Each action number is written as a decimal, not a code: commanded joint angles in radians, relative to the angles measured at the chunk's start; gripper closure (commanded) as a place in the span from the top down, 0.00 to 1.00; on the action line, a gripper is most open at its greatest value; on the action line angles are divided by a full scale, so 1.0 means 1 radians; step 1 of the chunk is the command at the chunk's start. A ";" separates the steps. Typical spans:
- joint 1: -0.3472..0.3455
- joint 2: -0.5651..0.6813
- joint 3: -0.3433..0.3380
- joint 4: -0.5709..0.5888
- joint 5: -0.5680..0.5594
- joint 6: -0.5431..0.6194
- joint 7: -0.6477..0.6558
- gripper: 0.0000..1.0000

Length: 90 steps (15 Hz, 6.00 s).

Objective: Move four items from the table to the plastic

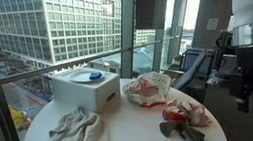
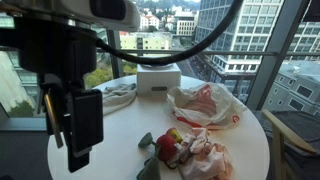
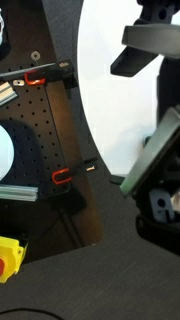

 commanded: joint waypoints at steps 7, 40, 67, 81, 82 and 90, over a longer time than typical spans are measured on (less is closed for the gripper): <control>0.001 0.001 -0.001 0.002 0.000 -0.003 0.000 1.00; 0.165 0.989 -0.252 0.139 -0.817 1.189 0.906 0.19; 0.204 0.974 -0.035 0.708 -0.924 0.729 1.050 0.05; 0.192 1.251 -0.138 0.914 -1.084 0.709 1.174 0.46; 0.192 1.219 -0.134 0.885 -1.108 0.718 1.175 0.53; 0.128 0.887 -0.065 0.538 -0.947 0.677 1.007 1.00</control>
